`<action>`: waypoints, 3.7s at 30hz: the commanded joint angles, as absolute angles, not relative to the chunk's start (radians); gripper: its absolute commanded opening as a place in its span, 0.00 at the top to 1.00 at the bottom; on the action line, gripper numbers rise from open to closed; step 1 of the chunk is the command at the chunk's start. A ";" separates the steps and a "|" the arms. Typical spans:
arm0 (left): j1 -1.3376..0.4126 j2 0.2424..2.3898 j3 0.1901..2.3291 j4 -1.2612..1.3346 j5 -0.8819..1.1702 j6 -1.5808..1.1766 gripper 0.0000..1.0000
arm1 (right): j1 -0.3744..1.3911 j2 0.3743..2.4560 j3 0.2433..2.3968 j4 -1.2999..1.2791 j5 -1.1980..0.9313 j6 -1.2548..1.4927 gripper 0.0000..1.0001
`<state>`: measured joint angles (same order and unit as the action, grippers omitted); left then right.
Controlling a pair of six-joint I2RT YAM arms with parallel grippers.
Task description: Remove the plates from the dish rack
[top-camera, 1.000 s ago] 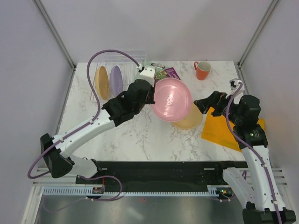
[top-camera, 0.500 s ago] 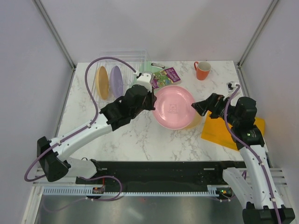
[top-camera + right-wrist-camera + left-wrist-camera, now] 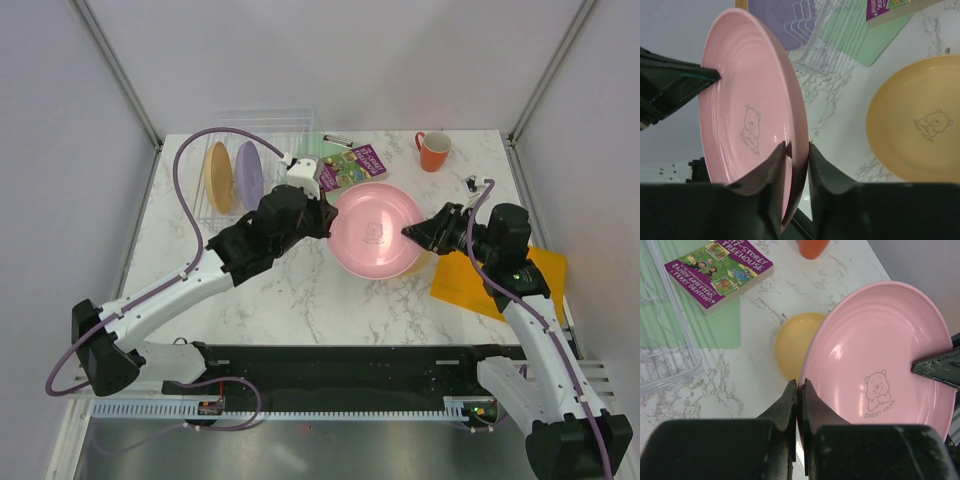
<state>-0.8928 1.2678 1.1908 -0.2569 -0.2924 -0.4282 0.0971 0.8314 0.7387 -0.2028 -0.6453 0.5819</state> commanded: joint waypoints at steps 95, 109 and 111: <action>-0.456 1.522 1.253 -0.066 -0.730 0.052 0.09 | -0.044 1.043 0.790 -0.365 -0.235 0.311 0.13; -0.439 1.727 1.338 0.020 -0.841 0.106 0.21 | -0.044 1.086 0.807 -0.341 -0.279 0.305 0.13; -0.439 1.746 1.341 0.023 -0.865 0.109 0.25 | -0.044 1.095 0.808 -0.334 -0.284 0.305 0.13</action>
<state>-0.4442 1.7184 1.2926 -0.0410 -0.7895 0.0673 -0.0433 1.0801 0.7860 -0.3721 -0.2584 0.3183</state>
